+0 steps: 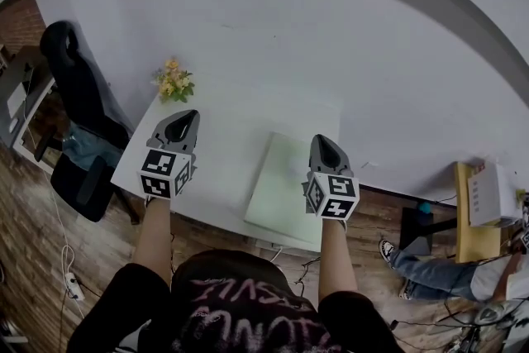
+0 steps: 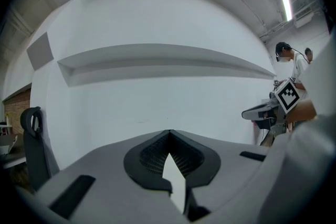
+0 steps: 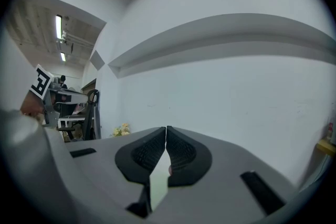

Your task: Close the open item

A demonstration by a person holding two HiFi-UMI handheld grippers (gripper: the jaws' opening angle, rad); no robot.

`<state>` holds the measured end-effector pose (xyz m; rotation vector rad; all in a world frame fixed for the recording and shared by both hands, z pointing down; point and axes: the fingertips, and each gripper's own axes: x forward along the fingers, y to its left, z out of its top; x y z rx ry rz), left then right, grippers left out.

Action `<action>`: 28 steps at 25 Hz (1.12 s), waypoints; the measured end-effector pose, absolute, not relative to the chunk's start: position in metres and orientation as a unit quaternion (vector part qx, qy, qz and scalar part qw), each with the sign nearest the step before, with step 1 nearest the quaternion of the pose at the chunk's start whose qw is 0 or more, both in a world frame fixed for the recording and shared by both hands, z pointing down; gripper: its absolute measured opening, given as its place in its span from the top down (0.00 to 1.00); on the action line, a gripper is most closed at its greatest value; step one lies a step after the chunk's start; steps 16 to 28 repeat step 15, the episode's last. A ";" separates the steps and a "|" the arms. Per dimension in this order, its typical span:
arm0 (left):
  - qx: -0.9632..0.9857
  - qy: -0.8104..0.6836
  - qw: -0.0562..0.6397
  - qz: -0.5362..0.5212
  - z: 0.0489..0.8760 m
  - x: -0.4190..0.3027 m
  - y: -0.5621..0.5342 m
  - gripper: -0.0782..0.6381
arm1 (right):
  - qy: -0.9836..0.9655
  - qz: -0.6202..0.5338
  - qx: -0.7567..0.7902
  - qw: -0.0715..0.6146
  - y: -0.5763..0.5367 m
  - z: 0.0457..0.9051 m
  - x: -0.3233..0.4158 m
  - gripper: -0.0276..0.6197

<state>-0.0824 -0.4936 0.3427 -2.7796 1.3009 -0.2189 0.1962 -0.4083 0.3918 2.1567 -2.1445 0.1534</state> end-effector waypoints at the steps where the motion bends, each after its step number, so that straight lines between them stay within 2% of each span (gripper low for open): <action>1: -0.903 0.422 0.034 -0.072 0.343 -0.082 -0.493 0.87 | -0.703 0.050 0.708 0.046 -0.407 0.391 0.196 0.92; 28: -0.902 0.424 0.041 -0.073 0.338 -0.084 -0.486 0.87 | -0.697 0.043 0.714 0.047 -0.397 0.385 0.194 0.92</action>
